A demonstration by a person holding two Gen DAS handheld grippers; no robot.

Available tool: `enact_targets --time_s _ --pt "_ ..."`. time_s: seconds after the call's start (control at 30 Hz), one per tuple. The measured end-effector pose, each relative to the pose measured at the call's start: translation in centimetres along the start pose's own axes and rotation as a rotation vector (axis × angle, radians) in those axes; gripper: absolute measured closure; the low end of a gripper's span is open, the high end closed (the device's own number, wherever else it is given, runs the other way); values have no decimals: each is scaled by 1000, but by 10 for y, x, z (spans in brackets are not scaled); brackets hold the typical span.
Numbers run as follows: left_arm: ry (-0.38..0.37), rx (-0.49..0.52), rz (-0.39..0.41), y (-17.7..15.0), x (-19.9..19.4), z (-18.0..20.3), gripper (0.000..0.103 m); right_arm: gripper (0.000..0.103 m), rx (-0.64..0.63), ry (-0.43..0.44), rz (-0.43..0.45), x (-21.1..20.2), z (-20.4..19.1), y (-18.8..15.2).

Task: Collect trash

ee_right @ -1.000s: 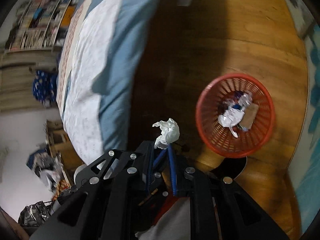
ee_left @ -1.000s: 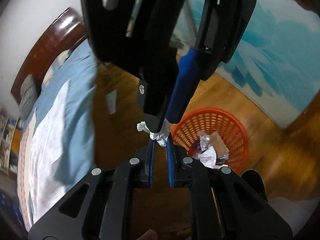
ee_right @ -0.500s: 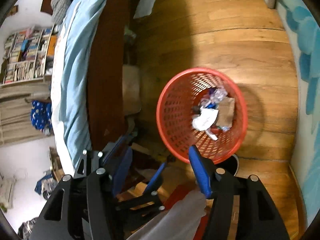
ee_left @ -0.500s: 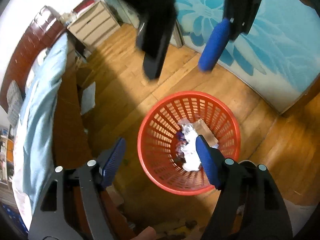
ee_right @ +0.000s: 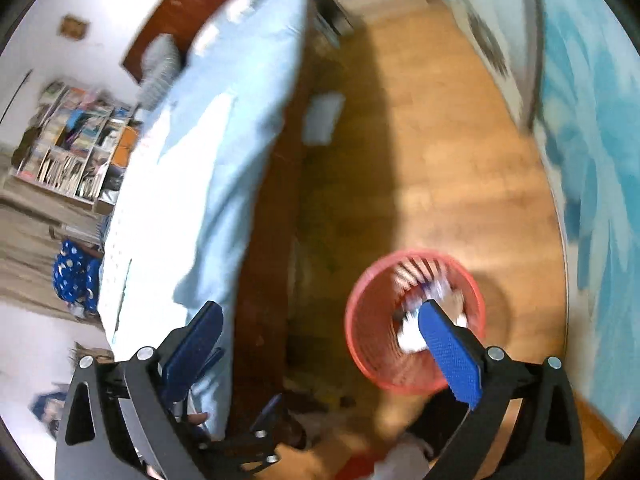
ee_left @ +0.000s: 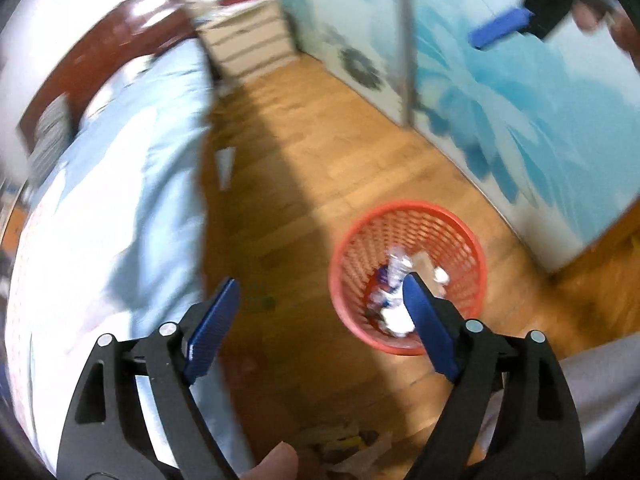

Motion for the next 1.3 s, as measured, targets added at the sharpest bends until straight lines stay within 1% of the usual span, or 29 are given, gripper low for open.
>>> enact_targets --time_s 0.03,0.07,0.1,0.13,0.2,0.23,0.27,0.3,0.33,0.4,0.47,0.5,0.57,0.63,0.7,0.77,0.8,0.83,0.87,0.9,0.97,1.0,1.1,1.2,1.3 --pt "20 -43 -2 -5 -8 -22 19 7 -31 -22 23 -3 -15 0" --pt "30 -91 10 -10 -19 -45 19 7 -100 -80 71 -2 -46 -3" --pt "32 -156 40 -16 -34 -72 19 7 -139 -104 94 -3 -62 -7" --pt "34 -198 60 -20 -44 -91 19 7 -181 -122 122 -1 -82 -11" --pt "63 -318 108 -39 -74 -145 17 7 -269 -110 181 9 -136 -26" --pt "84 -356 122 -48 -83 -163 15 7 -309 -111 210 18 -163 -36" --pt "119 -406 132 -61 -94 -188 14 7 -333 -112 222 22 -178 -41" --pt "149 -444 137 -73 -101 -206 14 7 -371 -105 241 32 -201 -51" --pt "189 -496 145 -92 -111 -232 13 7 -395 -101 255 39 -218 -58" --pt "232 -552 135 -115 -116 -258 12 7 -473 -89 272 62 -260 -78" --pt "254 -618 118 -142 -117 -283 12 7 -537 -71 266 86 -294 -95" --pt "257 -650 98 -155 -115 -293 12 7 -551 -71 259 93 -303 -100" --pt "258 -682 90 -168 -112 -304 12 7 -582 -82 261 108 -321 -110" --pt "265 -689 82 -175 -107 -309 11 7 -618 -99 288 118 -335 -117" --pt "276 -681 97 -175 -101 -313 11 7 -660 -127 308 129 -349 -123" --pt "290 -679 75 -180 -101 -315 11 7 -706 -150 322 136 -360 -124" --pt "282 -687 81 -179 -99 -315 11 7 -716 -143 328 133 -348 -121" --pt "274 -697 91 -179 -99 -315 11 7 -722 -131 337 134 -351 -120" --pt "270 -705 90 -183 -103 -316 11 7 -717 -126 338 133 -346 -113" --pt "263 -714 88 -184 -103 -317 11 7 -711 -120 336 131 -336 -108" --pt "248 -737 109 -184 -106 -320 11 7 -692 -103 322 133 -330 -105" --pt "249 -743 103 -183 -105 -321 10 7 -678 -102 316 131 -326 -104" --pt "243 -741 113 -180 -103 -318 10 7 -631 -59 289 132 -320 -99" --pt "242 -733 112 -176 -101 -314 10 7 -625 -51 283 135 -320 -97" --pt "244 -723 117 -175 -102 -312 10 7 -631 -63 288 136 -316 -93"
Point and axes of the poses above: each gripper's, at about its wrist camera, not at the fingertips, and x roughly the way its jaws point, z to its right, y to its top, the point moved 10 cm from there along x, roughly the way its jaws point, and after that the axes turned 7 degrees about -z, right-handed, at the moved point
